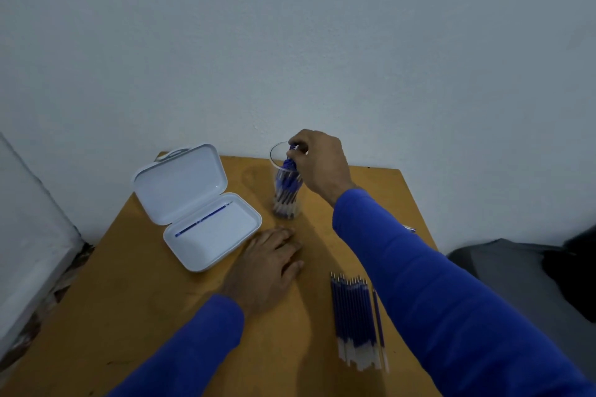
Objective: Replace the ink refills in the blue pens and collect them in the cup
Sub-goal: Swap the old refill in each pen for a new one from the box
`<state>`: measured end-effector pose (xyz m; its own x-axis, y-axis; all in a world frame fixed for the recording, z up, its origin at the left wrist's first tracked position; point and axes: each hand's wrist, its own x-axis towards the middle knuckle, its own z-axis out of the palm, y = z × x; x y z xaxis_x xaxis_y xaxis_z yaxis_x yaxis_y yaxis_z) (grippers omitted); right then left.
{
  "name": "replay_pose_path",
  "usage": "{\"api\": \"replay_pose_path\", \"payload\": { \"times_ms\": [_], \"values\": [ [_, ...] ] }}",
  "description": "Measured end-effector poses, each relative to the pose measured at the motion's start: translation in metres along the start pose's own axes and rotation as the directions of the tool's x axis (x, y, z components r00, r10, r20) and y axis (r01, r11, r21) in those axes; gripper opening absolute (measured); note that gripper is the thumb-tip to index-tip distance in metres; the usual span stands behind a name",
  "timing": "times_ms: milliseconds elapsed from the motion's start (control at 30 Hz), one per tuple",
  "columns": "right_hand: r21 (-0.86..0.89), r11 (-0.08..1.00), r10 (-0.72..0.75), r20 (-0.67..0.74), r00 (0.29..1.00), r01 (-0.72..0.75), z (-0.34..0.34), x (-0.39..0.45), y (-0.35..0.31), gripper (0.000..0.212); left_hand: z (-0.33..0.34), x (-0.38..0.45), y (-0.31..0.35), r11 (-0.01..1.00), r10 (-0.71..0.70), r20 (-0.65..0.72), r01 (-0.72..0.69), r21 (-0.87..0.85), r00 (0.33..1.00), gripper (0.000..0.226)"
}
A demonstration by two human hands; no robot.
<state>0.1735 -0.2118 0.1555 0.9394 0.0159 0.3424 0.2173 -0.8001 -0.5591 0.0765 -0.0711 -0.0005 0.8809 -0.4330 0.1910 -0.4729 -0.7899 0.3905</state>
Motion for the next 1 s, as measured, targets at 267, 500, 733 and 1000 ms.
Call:
{"api": "replay_pose_path", "payload": {
  "times_ms": [267, 500, 733, 1000],
  "values": [
    [-0.085, 0.996, 0.037, 0.058, 0.998, -0.032, 0.003, 0.002, -0.001, 0.021, 0.000, 0.000, 0.002, 1.000, -0.021, 0.004, 0.021, 0.007, 1.000, 0.050],
    [0.015, 0.999, -0.047, -0.098, 0.994, 0.049, -0.010, -0.021, 0.002, 0.022, 0.004, 0.001, -0.001, 1.000, 0.009, -0.004, -0.009, -0.004, 1.000, 0.049],
    [-0.074, 0.988, 0.132, -0.066, 0.989, -0.137, -0.035, -0.058, 0.068, 0.019, 0.004, 0.009, 0.005, 1.000, 0.025, -0.018, -0.025, -0.002, 1.000, 0.042],
    [-0.364, 0.882, 0.360, 0.112, 0.926, -0.299, -0.043, -0.097, 0.158, 0.042, 0.011, 0.034, 0.043, 0.998, 0.053, 0.005, -0.053, -0.041, 0.999, 0.044]
  ]
}}
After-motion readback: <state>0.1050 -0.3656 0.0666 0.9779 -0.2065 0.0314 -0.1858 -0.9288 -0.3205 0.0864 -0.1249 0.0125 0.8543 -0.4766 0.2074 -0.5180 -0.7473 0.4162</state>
